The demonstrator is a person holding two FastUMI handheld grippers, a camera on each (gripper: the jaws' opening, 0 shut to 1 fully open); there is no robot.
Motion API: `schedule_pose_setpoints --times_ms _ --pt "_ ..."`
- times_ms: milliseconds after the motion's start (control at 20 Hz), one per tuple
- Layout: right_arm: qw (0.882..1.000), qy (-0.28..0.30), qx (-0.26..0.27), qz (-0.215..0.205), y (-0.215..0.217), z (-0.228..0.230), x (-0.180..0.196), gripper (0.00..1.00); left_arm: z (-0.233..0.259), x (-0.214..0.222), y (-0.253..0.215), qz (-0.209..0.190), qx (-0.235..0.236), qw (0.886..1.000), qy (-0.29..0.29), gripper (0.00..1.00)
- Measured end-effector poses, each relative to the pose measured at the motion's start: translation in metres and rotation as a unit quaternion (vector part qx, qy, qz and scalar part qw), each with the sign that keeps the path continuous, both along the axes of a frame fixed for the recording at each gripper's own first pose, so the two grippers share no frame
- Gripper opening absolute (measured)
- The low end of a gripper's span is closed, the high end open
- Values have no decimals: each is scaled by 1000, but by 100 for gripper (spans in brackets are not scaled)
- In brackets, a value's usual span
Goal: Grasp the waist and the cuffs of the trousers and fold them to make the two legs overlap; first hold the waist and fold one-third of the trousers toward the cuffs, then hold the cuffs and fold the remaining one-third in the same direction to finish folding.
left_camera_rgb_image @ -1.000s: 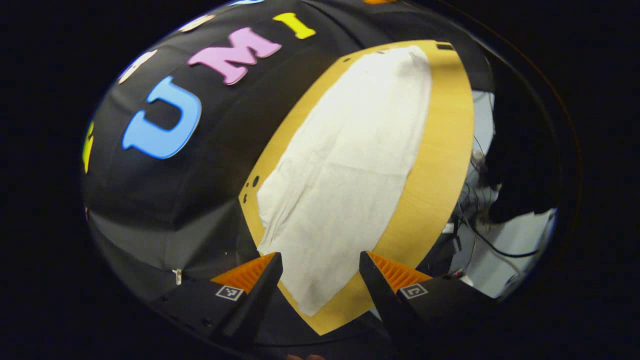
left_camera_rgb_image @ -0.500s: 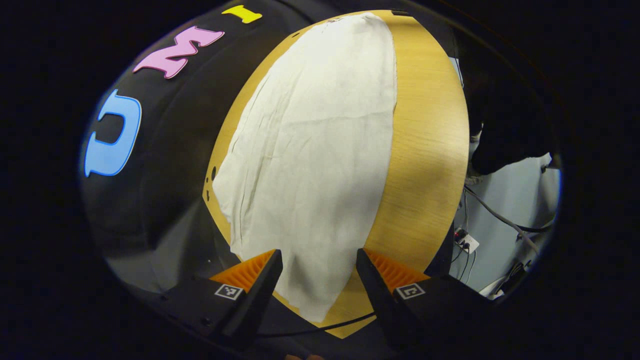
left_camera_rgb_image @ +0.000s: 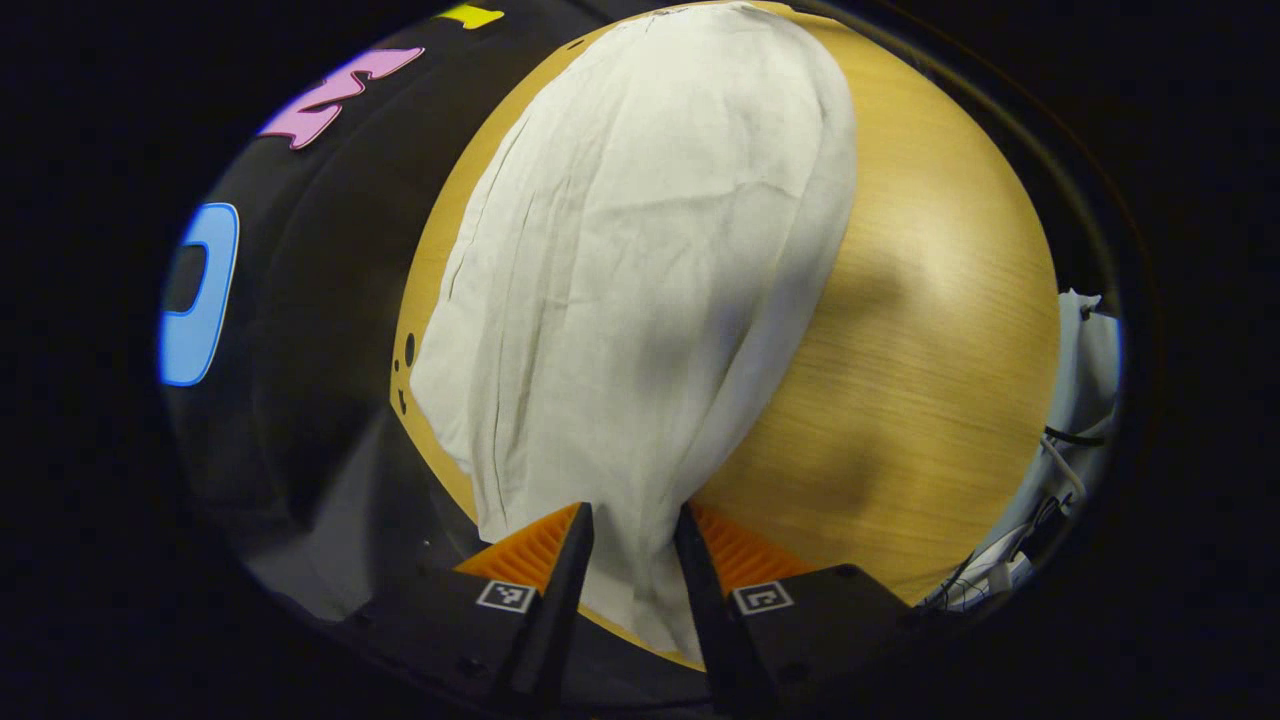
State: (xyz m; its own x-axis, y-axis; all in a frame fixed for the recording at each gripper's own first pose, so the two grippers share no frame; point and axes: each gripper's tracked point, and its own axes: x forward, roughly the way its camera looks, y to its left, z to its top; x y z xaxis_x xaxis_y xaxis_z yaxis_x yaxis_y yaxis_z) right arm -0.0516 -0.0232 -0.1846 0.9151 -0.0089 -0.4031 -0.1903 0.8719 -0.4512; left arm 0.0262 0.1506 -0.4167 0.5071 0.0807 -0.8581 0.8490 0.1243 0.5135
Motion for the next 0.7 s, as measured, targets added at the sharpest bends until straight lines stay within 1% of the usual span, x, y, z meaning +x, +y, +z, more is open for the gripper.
schedule_pose_setpoints --times_ms 50,100,150,200,300,400,500,550,700 --pt "1000 6 -9 10 1 -10 1 97 -5 -2 3 8 7 1000 9 48" --pt "999 14 -18 23 1 -21 2 97 -8 -1 2 12 12 1000 13 29" --pt "998 29 -25 42 3 -37 3 97 -9 -2 2 12 16 1000 16 25" --pt "996 43 -40 62 5 -53 4 97 -7 -2 1 8 21 1000 12 12" --pt "988 71 -81 113 11 -89 3 97 -8 -2 0 11 21 1000 13 8" --pt "973 102 -112 173 19 -121 0 97 -7 -2 1 16 19 1000 17 6" --pt "957 139 -119 227 33 -157 -6 96 -8 -2 0 18 19 999 22 6" --pt "950 156 -121 243 34 -175 -7 96 -8 -2 0 17 23 999 23 6" --pt "931 190 -152 271 26 -218 -4 96 -7 -2 2 8 42 999 18 6"
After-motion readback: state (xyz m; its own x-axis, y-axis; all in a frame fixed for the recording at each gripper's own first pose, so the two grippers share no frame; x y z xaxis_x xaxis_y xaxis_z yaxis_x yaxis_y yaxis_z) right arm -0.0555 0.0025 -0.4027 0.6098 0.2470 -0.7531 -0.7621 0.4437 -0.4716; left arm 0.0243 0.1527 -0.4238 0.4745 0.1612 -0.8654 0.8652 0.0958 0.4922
